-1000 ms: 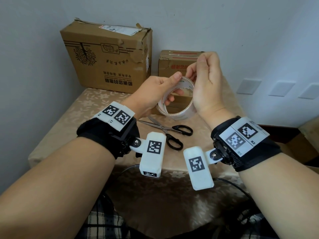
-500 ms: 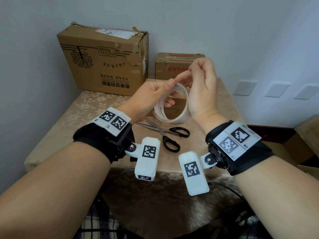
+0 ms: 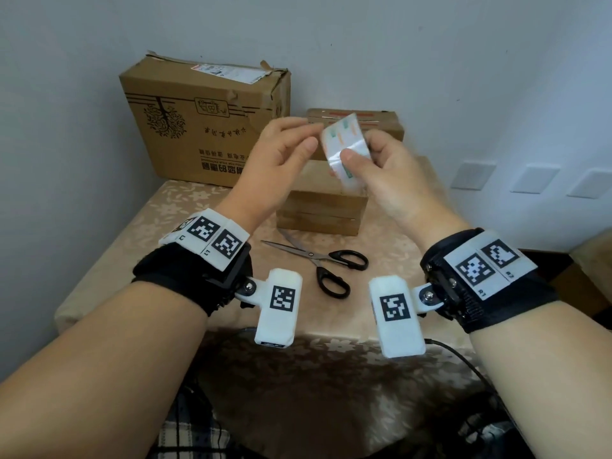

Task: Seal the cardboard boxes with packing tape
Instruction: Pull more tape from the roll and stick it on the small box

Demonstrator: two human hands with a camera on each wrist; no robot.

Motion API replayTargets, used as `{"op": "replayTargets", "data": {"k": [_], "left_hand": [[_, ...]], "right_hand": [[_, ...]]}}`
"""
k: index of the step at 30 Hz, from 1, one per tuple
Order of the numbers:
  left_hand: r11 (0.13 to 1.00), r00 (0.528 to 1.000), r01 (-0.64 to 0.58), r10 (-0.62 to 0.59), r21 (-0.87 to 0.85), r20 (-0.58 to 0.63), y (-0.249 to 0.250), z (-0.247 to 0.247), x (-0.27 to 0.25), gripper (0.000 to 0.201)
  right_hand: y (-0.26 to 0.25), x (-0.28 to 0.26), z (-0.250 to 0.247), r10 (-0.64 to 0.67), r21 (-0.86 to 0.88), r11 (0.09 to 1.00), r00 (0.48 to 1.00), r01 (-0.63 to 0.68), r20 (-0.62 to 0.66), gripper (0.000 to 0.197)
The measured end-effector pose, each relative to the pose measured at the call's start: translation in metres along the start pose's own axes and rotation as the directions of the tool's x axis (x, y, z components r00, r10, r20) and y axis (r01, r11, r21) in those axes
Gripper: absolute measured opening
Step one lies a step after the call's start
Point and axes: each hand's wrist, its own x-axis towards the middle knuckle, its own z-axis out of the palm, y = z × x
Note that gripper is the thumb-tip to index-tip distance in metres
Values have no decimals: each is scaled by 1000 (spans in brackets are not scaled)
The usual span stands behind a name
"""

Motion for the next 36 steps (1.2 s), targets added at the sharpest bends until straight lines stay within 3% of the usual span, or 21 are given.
{"op": "replayTargets", "data": {"k": [4,7,12,19,23,27,36], "left_hand": [[987,995,101,-99,-122,21,12,8,-1,22],[952,971,216,-233,-215,-58,16,12,3,32],[963,973,217,-227,-162,-45,13,11,3,21],[971,966,240,-241,-19,-89,12,9,1,5],[961,961,277,-277,-5,19,14,2,2,6],[957,955,252,-271,146,122,11,-1,2,12],[948,964,155,-207,279,167,5,4,2,11]], "right_hand": [[5,6,0,-87,-196,977,996,85,-3,19],[9,7,4,-123,-384,916,992,114,0,22],[13,7,8,-147,-574,810,989,119,-3,12],[17,8,7,-167,-642,753,986,144,25,10],[19,7,5,-166,-651,740,984,167,64,8],[14,5,5,-168,-676,708,979,204,120,10],[-4,-7,10,-133,-807,557,980,195,145,11]]}}
